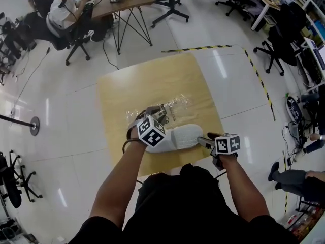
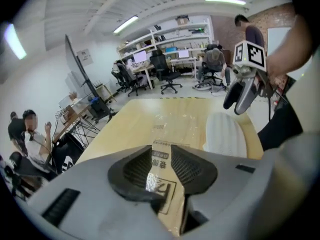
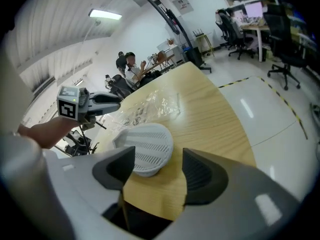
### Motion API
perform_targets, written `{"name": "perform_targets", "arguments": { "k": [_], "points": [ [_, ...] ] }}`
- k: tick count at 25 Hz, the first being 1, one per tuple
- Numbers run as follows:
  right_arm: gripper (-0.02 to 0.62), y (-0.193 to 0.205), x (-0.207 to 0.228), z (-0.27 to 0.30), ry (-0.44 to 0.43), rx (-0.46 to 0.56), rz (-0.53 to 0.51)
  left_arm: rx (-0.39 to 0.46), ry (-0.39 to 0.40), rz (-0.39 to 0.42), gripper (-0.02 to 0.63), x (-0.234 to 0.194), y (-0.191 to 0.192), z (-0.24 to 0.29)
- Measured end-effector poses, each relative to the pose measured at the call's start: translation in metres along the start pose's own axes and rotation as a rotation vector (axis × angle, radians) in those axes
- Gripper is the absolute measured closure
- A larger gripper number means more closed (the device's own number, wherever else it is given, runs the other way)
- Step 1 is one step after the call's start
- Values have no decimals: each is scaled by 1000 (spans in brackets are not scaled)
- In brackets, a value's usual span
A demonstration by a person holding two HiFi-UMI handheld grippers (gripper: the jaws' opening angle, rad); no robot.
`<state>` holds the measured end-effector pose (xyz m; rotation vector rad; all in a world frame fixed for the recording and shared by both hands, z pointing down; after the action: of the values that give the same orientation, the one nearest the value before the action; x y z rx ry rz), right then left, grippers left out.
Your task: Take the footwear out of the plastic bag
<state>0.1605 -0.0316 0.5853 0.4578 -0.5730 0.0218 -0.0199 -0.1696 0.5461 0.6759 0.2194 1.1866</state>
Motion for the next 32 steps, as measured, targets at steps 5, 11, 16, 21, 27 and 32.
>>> {"name": "perform_targets", "arguments": {
  "k": [5,11,16,21,27,32],
  "points": [
    [314,-4,-34,-53,-2,228,69,260,71,-354,506,6,7,-73],
    [594,-8,-127,-95,-433,555,337,383,342,-689,598,69,24,-131],
    [594,27,-222,-105,-949,499,522,324,402,-780,599,144,48,-165],
    [594,64,-232,-137,-769,402,249,388,326,-837,600,191,49,-204],
    [594,133,-222,-197,-426,407,-229,457,154,-874,600,252,42,-245],
    [594,195,-202,-239,-329,422,-361,436,81,-853,600,340,44,-269]
  ]
}}
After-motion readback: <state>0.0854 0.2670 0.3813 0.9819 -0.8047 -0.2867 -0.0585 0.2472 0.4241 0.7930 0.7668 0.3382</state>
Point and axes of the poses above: the fingertips, and each gripper's own axes: z forward along the fingers, x to its right, y out of its underside, the point moved 2 cm from there along -z, backward along the fingers
